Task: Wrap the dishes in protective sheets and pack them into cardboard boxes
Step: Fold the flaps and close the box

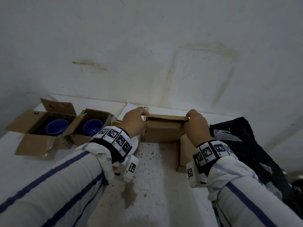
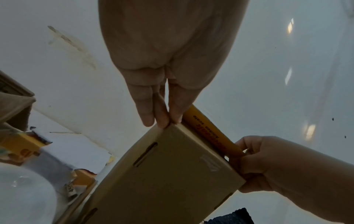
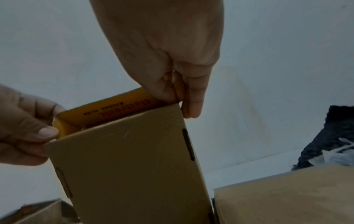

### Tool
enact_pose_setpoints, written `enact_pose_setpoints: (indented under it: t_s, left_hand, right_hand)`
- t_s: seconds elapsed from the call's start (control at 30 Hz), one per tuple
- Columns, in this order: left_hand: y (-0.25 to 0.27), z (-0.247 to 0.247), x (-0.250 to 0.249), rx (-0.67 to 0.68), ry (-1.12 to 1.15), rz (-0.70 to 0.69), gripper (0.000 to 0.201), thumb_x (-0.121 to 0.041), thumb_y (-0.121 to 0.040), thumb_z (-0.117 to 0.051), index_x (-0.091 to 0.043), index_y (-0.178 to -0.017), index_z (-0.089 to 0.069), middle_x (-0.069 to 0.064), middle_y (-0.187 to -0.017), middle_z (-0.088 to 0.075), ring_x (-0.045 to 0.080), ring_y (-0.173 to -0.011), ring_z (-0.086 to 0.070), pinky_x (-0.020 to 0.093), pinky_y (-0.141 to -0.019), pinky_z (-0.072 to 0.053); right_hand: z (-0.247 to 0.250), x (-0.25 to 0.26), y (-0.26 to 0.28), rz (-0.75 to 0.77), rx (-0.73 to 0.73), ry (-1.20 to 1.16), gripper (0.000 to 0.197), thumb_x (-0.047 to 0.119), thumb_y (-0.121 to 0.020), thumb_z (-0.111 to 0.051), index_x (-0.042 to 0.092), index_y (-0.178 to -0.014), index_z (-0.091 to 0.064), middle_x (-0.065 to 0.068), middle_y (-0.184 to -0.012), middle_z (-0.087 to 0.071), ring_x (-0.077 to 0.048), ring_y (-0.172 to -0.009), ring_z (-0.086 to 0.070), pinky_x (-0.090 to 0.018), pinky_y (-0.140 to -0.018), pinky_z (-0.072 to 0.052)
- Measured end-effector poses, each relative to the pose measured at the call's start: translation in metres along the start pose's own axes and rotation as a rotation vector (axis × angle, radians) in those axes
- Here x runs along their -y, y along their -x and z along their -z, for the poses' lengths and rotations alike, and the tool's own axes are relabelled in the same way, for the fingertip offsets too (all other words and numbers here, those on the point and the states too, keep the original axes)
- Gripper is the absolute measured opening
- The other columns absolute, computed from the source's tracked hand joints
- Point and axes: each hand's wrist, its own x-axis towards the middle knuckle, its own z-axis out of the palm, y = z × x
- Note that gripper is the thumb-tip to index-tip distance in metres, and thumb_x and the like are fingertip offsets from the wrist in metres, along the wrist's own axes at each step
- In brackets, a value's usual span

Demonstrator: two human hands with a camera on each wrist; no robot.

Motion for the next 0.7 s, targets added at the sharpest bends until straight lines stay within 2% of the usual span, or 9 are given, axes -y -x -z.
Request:
enact_pose_setpoints:
  t_s: [0.1,0.2,0.33,0.4,0.5,0.63,0.7]
  left_hand:
    - [-0.002,-0.001,0.002,0.001,-0.003,-0.018,0.034,-0.01,-0.083,-0.067,-0.013,-0.117,-0.059,0.001,-0.125,-0.059,0.019,-0.117,-0.052,0.024,-0.09,-0.038]
    - [-0.004,-0.002,0.001,-0.01,0.001,-0.021,0.034,-0.009,-0.084,-0.066,-0.014,-0.117,-0.059,0.001,-0.124,-0.06,0.018,-0.115,-0.053,0.023,-0.089,-0.038]
    - [-0.006,-0.003,0.001,-0.027,0.026,-0.026,0.038,-0.007,-0.083,-0.065,-0.019,-0.118,-0.057,-0.002,-0.115,-0.063,0.011,-0.1,-0.053,0.021,-0.082,-0.036]
    - [-0.005,-0.005,0.001,-0.049,0.029,-0.032,0.034,-0.007,-0.085,-0.063,-0.02,-0.116,-0.06,-0.002,-0.116,-0.064,0.013,-0.105,-0.055,0.019,-0.085,-0.036]
    - [-0.004,-0.007,0.002,-0.049,0.006,-0.035,0.036,-0.011,-0.09,-0.059,-0.021,-0.125,-0.059,-0.001,-0.128,-0.06,0.018,-0.114,-0.056,0.02,-0.092,-0.036]
    - [-0.001,-0.006,0.001,-0.003,-0.081,-0.047,0.043,-0.022,-0.094,-0.054,-0.021,-0.137,-0.05,0.007,-0.135,-0.056,0.023,-0.122,-0.051,0.027,-0.102,-0.036]
    - [0.001,-0.005,0.002,0.035,-0.1,-0.065,0.048,-0.025,-0.095,-0.054,-0.019,-0.141,-0.045,0.007,-0.14,-0.051,0.022,-0.128,-0.046,0.027,-0.105,-0.033]
  right_hand:
    - [0.003,-0.005,0.0,-0.015,-0.012,-0.061,0.028,-0.008,-0.084,-0.043,0.002,-0.106,-0.055,-0.019,-0.097,-0.062,-0.028,-0.081,-0.054,-0.031,-0.066,-0.043]
    - [0.0,-0.01,0.0,0.051,-0.02,-0.011,0.023,-0.002,-0.088,-0.044,0.0,-0.106,-0.059,-0.018,-0.102,-0.062,-0.031,-0.092,-0.057,-0.033,-0.074,-0.045]
    - [-0.005,-0.015,0.002,0.112,0.003,0.073,0.027,0.003,-0.092,-0.041,0.002,-0.11,-0.06,-0.017,-0.108,-0.06,-0.03,-0.096,-0.057,-0.023,-0.071,-0.034]
    - [-0.006,-0.015,0.003,0.128,0.017,0.103,0.032,0.001,-0.091,-0.04,0.005,-0.118,-0.058,-0.017,-0.112,-0.058,-0.03,-0.099,-0.056,-0.022,-0.072,-0.032]
    - [-0.005,-0.014,0.002,0.138,0.024,0.116,0.037,0.001,-0.092,-0.041,0.007,-0.125,-0.054,-0.017,-0.114,-0.055,-0.03,-0.1,-0.055,-0.022,-0.072,-0.031]
    - [-0.007,-0.014,0.001,0.13,0.048,0.101,0.042,-0.001,-0.093,-0.039,0.008,-0.134,-0.047,-0.016,-0.121,-0.048,-0.029,-0.097,-0.055,-0.017,-0.071,-0.029]
    - [-0.01,-0.016,0.002,0.121,0.049,0.052,0.046,-0.003,-0.093,-0.039,0.007,-0.138,-0.043,-0.016,-0.125,-0.045,-0.029,-0.099,-0.055,-0.014,-0.074,-0.029]
